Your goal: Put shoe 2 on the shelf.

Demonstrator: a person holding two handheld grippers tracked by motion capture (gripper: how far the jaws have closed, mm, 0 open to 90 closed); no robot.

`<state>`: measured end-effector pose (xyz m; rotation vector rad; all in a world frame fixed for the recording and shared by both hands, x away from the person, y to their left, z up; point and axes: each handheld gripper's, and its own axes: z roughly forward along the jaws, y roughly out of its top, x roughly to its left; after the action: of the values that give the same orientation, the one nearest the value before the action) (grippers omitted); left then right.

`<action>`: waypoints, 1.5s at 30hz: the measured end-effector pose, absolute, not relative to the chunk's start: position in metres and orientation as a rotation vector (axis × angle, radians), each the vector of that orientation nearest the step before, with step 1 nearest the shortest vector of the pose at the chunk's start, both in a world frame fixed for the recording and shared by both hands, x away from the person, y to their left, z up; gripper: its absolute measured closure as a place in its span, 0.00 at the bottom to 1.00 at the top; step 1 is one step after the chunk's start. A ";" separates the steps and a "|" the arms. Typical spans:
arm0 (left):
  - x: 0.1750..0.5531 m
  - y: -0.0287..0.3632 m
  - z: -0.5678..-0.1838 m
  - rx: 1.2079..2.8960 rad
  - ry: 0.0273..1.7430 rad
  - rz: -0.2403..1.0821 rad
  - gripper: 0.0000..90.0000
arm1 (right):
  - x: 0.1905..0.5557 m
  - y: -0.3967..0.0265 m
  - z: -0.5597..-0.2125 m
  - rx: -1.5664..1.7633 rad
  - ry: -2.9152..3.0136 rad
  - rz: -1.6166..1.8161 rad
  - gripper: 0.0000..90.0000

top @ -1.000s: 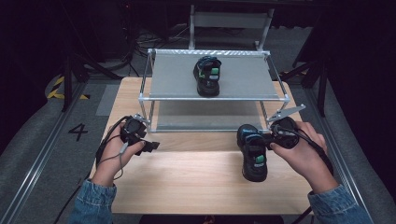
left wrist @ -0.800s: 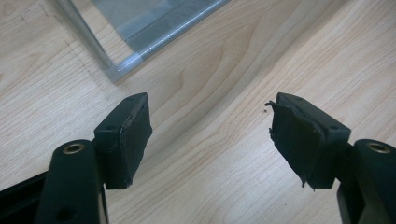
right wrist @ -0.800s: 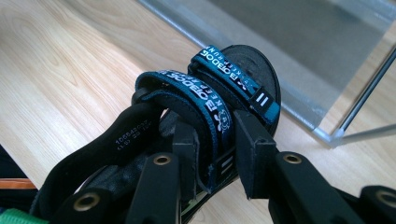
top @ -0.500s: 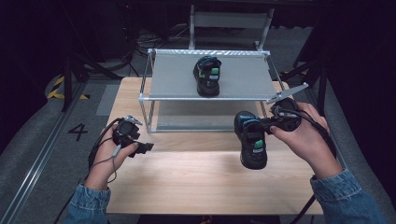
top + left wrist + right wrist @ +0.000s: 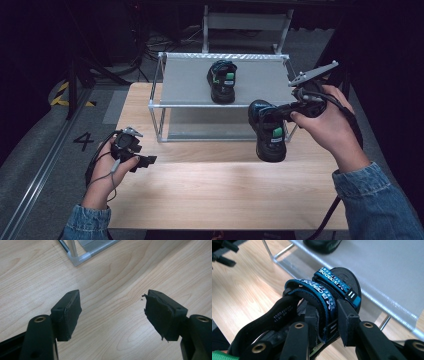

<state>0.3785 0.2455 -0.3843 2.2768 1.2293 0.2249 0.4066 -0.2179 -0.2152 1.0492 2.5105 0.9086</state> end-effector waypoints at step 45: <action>0.396 0.248 -0.383 2.248 1.183 0.191 0.33 | 0.546 -0.179 -0.211 1.185 2.463 0.898 0.80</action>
<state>0.3961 0.2478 -0.3829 2.2483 1.1829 0.1910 0.5460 -0.1792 -0.2112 1.1851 2.4629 0.8979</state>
